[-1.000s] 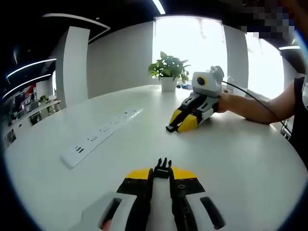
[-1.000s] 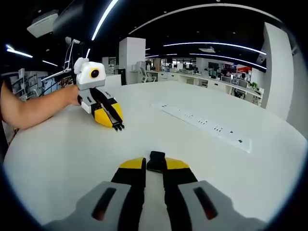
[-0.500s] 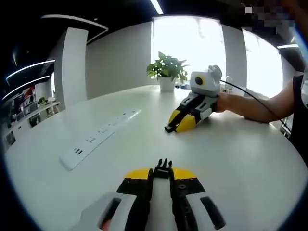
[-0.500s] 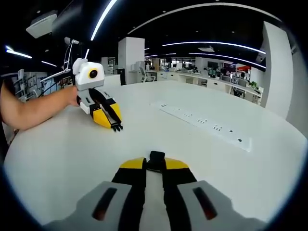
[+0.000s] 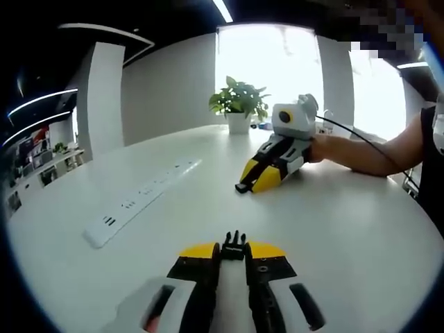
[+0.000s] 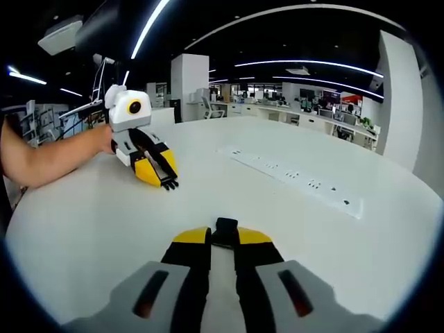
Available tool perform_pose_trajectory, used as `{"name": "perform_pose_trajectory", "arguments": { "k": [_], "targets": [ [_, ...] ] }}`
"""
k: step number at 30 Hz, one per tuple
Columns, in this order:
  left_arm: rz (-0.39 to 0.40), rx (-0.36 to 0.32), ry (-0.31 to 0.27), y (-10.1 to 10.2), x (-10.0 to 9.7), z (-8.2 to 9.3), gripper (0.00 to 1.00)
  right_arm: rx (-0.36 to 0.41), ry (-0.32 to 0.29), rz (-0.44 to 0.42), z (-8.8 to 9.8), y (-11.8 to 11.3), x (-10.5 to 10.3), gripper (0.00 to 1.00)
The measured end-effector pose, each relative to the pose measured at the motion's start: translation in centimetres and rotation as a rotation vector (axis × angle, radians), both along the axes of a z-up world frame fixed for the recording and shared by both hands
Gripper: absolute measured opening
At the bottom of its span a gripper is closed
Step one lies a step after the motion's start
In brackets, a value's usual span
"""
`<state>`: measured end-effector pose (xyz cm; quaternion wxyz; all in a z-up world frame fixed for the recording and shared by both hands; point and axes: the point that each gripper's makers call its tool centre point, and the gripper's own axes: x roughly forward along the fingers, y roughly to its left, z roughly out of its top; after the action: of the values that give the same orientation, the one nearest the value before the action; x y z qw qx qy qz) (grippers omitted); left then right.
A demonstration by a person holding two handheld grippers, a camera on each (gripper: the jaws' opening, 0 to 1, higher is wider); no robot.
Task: Snap the two parts of the plastic buckle together until the buckle closes and remains connected.
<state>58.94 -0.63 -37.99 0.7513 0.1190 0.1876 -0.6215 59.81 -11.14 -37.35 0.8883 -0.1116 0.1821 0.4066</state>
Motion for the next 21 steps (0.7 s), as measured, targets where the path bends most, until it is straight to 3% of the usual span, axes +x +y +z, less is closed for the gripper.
{"name": "perform_pose_trajectory", "arguments": {
  "k": [16, 21],
  "targets": [
    [0.004, 0.007, 0.005, -0.01, 0.09, -0.05, 0.12, -0.004, 0.002, 0.0, 0.0, -0.05, 0.06, 0.12],
    [0.013, 0.021, -0.018, 0.18, 0.24, 0.03, 0.12, -0.006, 0.008, 0.004, 0.0, -0.05, -0.03, 0.12]
  ]
}}
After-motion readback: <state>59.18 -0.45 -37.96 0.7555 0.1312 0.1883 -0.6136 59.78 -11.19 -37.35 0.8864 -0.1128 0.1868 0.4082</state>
